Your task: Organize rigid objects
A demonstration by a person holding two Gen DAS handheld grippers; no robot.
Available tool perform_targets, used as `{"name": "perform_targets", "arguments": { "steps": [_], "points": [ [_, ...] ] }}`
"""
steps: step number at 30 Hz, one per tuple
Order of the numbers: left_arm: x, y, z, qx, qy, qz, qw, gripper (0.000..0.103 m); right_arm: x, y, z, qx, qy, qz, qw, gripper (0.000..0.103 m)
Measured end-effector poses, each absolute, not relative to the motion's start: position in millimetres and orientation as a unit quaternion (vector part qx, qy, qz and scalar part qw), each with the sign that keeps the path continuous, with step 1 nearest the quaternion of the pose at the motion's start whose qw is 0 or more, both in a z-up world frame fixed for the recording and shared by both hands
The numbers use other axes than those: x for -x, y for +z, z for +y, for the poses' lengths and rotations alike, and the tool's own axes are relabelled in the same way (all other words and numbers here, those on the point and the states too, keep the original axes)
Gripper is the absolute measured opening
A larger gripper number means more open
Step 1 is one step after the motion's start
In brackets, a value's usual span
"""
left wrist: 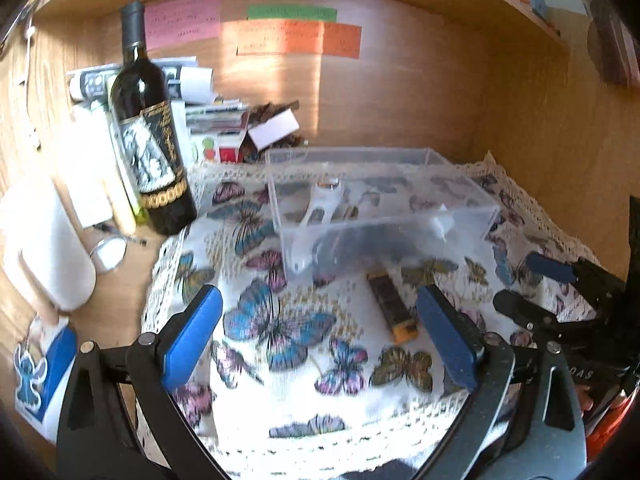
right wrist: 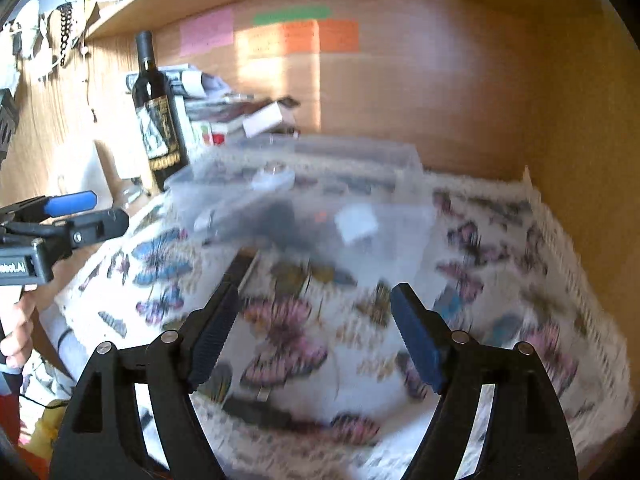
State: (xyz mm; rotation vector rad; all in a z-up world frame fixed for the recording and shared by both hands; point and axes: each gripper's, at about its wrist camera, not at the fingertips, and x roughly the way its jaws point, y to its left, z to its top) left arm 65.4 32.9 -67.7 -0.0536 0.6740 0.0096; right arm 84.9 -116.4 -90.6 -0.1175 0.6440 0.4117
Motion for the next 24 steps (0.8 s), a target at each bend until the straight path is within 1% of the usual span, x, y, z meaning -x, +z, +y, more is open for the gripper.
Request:
{"name": "perform_targets", "arguments": {
  "steps": [4,6,8,9,10,11,12,13,17,24],
  "points": [
    [-54.9,-81.2,27.5,0.015,0.007,0.346,0.938,0.099,-72.5,-112.4,-115.2,0.052,0.212,0.346,0.913,0.076],
    [-51.3,-87.2,24.8,0.012,0.006,0.355,0.935,0.099,-66.1,-123.4,-111.3,0.064,0.223,0.362,0.903,0.074],
    [-49.5,-89.9,23.8,0.015,0.002,0.36,0.933,0.099,-61.4,-129.5,-110.3,0.067,0.226,0.369,0.899,0.068],
    [-49.1,-91.0,23.1,0.016,0.001,0.362,0.932,0.099,-59.5,-132.4,-109.1,0.068,0.228,0.374,0.896,0.061],
    [-48.5,-91.9,21.9,0.017,0.0,0.363,0.932,0.099,-58.5,-135.2,-108.4,0.072,0.228,0.379,0.894,0.055],
    [-48.7,-92.4,21.0,0.018,-0.001,0.363,0.932,0.099,-56.0,-136.0,-108.1,0.079,0.222,0.373,0.898,0.054],
    [-49.6,-92.8,20.1,0.018,-0.003,0.364,0.931,0.099,-54.5,-135.9,-108.0,0.082,0.22,0.37,0.899,0.049],
    [-51.3,-93.6,17.9,0.017,-0.005,0.366,0.93,0.099,-54.0,-135.6,-107.9,0.083,0.221,0.369,0.899,0.042],
    [-61.5,-96.7,10.3,0.014,-0.017,0.374,0.927,0.099,-56.6,-134.2,-111.6,0.083,0.218,0.364,0.902,0.042],
    [-105.5,-111.1,-5.3,0.031,-0.043,0.419,0.906,0.099,-74.1,-117.8,-131.1,0.061,0.198,0.344,0.916,0.042]
  ]
}}
